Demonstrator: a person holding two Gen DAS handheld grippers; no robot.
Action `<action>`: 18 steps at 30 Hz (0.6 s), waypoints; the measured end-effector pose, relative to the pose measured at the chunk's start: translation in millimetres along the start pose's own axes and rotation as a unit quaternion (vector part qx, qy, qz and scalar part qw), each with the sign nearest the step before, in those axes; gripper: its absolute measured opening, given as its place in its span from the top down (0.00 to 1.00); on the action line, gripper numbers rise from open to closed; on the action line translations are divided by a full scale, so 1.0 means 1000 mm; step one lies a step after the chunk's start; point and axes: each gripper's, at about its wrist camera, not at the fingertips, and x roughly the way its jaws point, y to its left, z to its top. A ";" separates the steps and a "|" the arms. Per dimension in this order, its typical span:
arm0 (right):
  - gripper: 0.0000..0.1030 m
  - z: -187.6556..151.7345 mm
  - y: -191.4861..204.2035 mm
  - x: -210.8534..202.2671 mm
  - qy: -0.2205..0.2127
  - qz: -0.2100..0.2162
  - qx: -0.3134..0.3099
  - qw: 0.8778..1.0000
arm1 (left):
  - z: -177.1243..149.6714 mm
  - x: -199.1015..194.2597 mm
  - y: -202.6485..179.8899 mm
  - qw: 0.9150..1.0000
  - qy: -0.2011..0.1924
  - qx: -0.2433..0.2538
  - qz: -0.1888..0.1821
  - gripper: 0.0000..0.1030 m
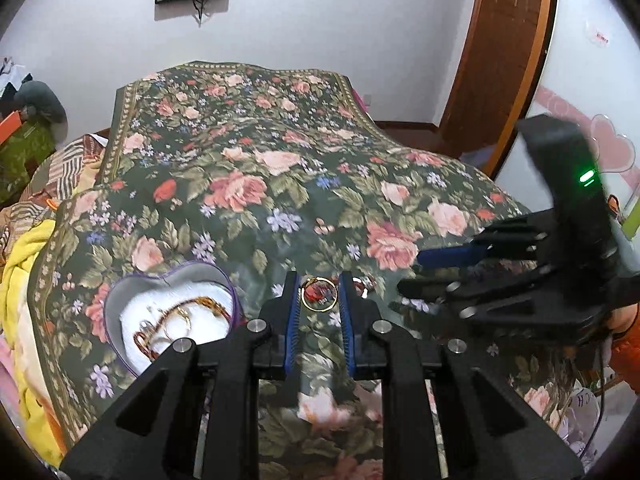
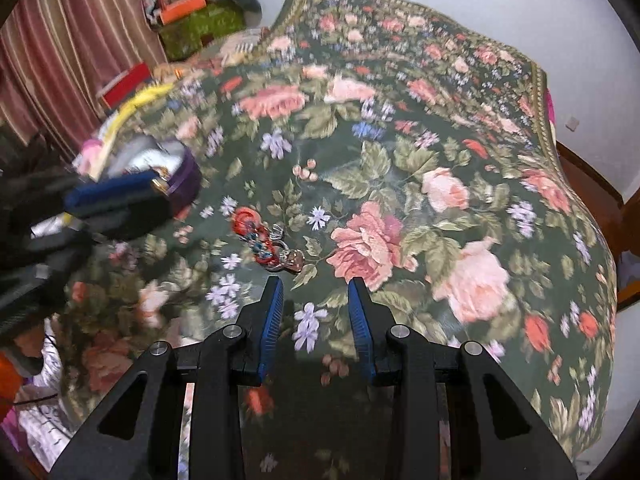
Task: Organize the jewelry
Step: 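Move the left gripper to another gold ring and close around it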
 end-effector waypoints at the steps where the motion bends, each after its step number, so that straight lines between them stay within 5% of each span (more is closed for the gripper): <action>1: 0.71 0.001 0.001 0.004 0.008 0.002 -0.003 1.000 | 0.000 0.000 0.002 1.000 -0.001 -0.001 -0.002 0.83; 15: 0.71 0.013 0.018 0.025 0.013 -0.021 -0.062 0.998 | -0.005 0.017 0.013 1.000 0.007 -0.018 -0.013 0.83; 18: 0.87 0.014 0.019 0.025 0.009 -0.016 -0.064 0.998 | -0.006 0.016 0.015 1.000 0.008 -0.021 -0.013 0.83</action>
